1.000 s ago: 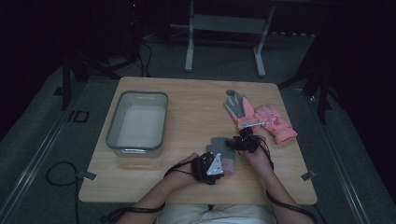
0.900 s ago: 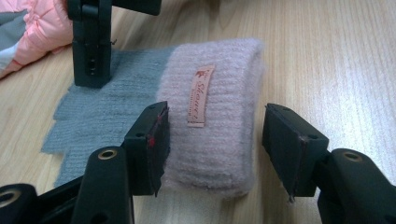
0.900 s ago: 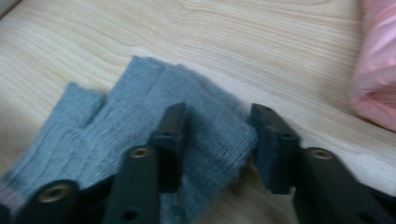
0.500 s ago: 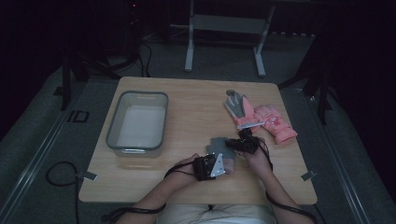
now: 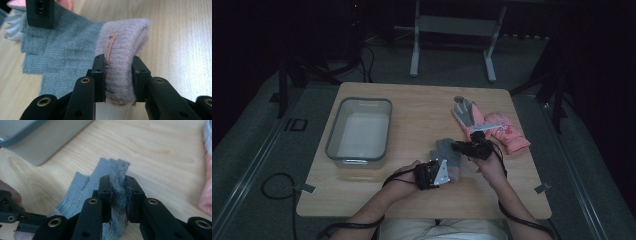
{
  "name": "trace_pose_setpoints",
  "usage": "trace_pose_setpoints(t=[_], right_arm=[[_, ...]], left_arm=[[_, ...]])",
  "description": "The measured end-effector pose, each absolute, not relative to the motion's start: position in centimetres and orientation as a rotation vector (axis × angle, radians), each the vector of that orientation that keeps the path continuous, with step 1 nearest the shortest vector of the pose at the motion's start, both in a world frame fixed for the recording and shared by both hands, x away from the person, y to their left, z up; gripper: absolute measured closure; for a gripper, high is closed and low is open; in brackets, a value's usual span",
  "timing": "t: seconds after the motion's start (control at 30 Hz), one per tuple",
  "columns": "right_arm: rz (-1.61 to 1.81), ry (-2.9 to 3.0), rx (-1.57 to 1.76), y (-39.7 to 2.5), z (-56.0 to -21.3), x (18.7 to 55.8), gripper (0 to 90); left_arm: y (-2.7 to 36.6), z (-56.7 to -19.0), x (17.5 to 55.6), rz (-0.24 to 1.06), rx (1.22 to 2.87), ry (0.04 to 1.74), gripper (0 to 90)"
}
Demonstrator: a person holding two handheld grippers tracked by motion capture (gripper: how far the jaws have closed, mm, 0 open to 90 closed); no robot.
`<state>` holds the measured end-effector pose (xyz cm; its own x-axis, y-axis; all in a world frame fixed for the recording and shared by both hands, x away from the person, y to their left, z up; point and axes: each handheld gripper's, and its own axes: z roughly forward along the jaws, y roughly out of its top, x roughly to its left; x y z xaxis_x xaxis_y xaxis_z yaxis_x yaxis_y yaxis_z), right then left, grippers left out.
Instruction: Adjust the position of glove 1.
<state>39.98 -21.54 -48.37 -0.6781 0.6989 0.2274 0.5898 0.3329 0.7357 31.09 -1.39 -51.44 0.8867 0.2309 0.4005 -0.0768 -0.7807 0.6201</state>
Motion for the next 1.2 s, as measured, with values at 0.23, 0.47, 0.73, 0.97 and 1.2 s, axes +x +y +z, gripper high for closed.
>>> trace_pose_setpoints(t=[0.23, 0.47, 0.73, 0.97, 1.2], right_arm=[[1.312, 2.432, 1.128, -19.8, -45.8, 40.3, 77.5], [1.337, 2.452, 1.086, -18.0, -44.3, 40.5, 77.4], [1.344, 2.462, 1.042, -15.6, -42.8, 41.0, 77.4], [1.338, 2.480, 1.008, -13.7, -41.8, 41.4, 77.4], [1.326, 2.489, 0.962, -11.2, -40.7, 41.9, 77.4]], left_arm=[[0.6, -48.2, 31.2, 0.644, 2.400, 0.118, 69.3], [2.3, -46.9, 30.8, 0.707, 2.419, 0.118, 69.3], [4.5, -45.3, 31.0, 0.709, 2.426, 0.150, 69.3], [6.1, -44.3, 31.0, 0.736, 2.434, 0.161, 69.2], [8.3, -43.3, 31.4, 0.732, 2.440, 0.203, 69.3]])
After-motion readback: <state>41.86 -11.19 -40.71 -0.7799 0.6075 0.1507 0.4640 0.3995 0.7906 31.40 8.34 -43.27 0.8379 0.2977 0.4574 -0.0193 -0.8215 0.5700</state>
